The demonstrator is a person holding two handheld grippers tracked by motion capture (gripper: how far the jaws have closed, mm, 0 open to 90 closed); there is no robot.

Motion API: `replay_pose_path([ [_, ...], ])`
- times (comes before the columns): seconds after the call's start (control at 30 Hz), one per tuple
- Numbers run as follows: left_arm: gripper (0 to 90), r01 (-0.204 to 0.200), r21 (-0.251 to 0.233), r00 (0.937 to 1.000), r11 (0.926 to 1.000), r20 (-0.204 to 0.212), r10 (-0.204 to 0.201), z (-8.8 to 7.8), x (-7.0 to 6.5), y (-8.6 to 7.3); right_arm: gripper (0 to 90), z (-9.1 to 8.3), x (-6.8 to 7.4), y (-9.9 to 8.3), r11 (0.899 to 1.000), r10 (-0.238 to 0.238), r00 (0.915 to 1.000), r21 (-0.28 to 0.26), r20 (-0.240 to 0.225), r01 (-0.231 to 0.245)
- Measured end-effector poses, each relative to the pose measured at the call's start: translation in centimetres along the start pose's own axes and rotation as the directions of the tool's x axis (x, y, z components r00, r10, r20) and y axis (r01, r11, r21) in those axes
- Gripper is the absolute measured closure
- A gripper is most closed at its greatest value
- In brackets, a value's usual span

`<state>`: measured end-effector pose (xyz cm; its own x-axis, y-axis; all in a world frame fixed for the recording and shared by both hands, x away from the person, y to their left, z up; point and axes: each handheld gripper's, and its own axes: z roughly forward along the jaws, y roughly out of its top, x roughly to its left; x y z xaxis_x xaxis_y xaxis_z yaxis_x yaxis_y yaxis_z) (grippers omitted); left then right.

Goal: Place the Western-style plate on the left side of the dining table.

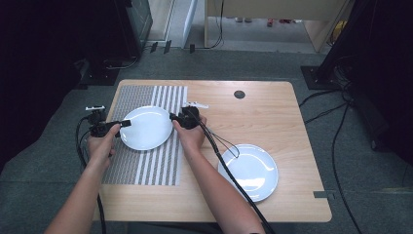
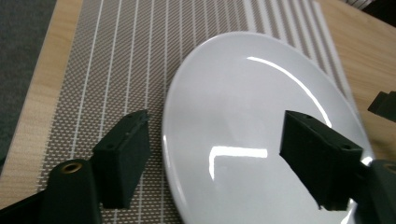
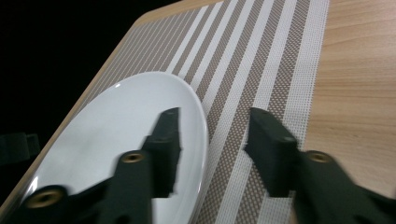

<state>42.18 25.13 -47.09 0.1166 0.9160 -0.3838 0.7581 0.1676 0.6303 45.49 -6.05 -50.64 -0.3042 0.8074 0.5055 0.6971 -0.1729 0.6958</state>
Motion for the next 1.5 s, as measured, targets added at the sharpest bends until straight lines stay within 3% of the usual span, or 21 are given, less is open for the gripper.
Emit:
replay_pose_path([
  [0.03,19.9,0.0,0.0,1.0,1.0,0.0,0.0,0.0,0.0,0.0,43.7,-0.4,0.2,0.3,1.0,-0.001,1.0,0.02,-0.002,0.001],
  [0.1,17.0,-0.058,-0.038,0.9983,0.9976,0.004,0.058,-0.9,-0.9,-0.2,29.1,-1.2,0.6,0.8,0.999,-0.024,0.9995,0.032,0.021,0.024],
  [0.2,16.6,-0.083,-0.054,0.9965,0.9951,-0.015,0.083,-1.4,-1.5,-0.4,20.8,-2.8,0.9,1.4,0.993,-0.116,0.9925,0.004,0.038,0.116],
  [0.23,16.6,-0.09,-0.078,0.9959,0.9929,-0.01,0.09,-1.9,-2.0,-0.6,20.9,-3.4,1.0,1.6,0.99,-0.137,0.9899,-0.008,0.036,0.137],
  [0.27,16.0,-0.09,-0.078,0.9959,0.9929,-0.01,0.09,-1.9,-2.0,-0.6,20.7,-3.9,1.0,1.7,0.988,-0.154,0.9875,-0.016,0.034,0.155],
  [0.3,13.8,-0.124,-0.09,0.9923,0.9882,-0.004,0.124,-2.4,-2.6,-0.8,19.5,-4.4,1.0,1.9,0.985,-0.172,0.9847,-0.02,0.031,0.172],
  [0.47,11.8,-0.167,-0.109,0.986,0.98,-0.021,0.165,-3.2,-3.7,-1.2,18.8,-6.6,0.8,2.3,0.971,-0.231,0.9711,-0.042,0.059,0.234],
  [0.73,11.7,-0.189,-0.153,0.9819,0.97,-0.021,0.188,-4.8,-5.0,-2.6,19.0,-10.1,-1.0,2.2,0.974,-0.219,0.9739,-0.045,0.059,0.222],
  [0.8,11.7,-0.212,-0.153,0.9773,0.9653,-0.026,0.21,-5.3,-5.5,-3.3,19.1,-11.0,-1.4,2.0,0.971,-0.229,0.9716,-0.053,0.061,0.232],
  [0.97,11.5,-0.232,-0.157,0.9728,0.9601,-0.032,0.229,-5.7,-6.0,-4.3,20.2,-13.1,-2.3,1.6,0.965,-0.251,0.9645,-0.062,0.083,0.256],
  [1.2,11.5,-0.251,-0.158,0.9678,0.9549,-0.028,0.25,-6.4,-6.2,-6.5,20.5,-16.0,-4.0,0.9,0.962,-0.258,0.9614,-0.072,0.096,0.265],
  [1.37,11.6,-0.238,-0.167,0.9709,0.9568,-0.016,0.239,-6.9,-6.1,-7.8,21.0,-18.2,-5.5,0.2,0.957,-0.269,0.9549,-0.08,0.125,0.28],
  [1.4,11.6,-0.224,-0.175,0.974,0.9586,-0.009,0.226,-7.2,-6.1,-8.4,21.0,-18.6,-5.9,0.1,0.958,-0.265,0.9559,-0.081,0.126,0.276],
  [1.5,11.6,-0.221,-0.18,0.9746,0.9585,-0.005,0.224,-7.5,-6.3,-8.9,21.0,-19.9,-6.9,-0.3,0.963,-0.243,0.9619,-0.089,0.125,0.255],
])
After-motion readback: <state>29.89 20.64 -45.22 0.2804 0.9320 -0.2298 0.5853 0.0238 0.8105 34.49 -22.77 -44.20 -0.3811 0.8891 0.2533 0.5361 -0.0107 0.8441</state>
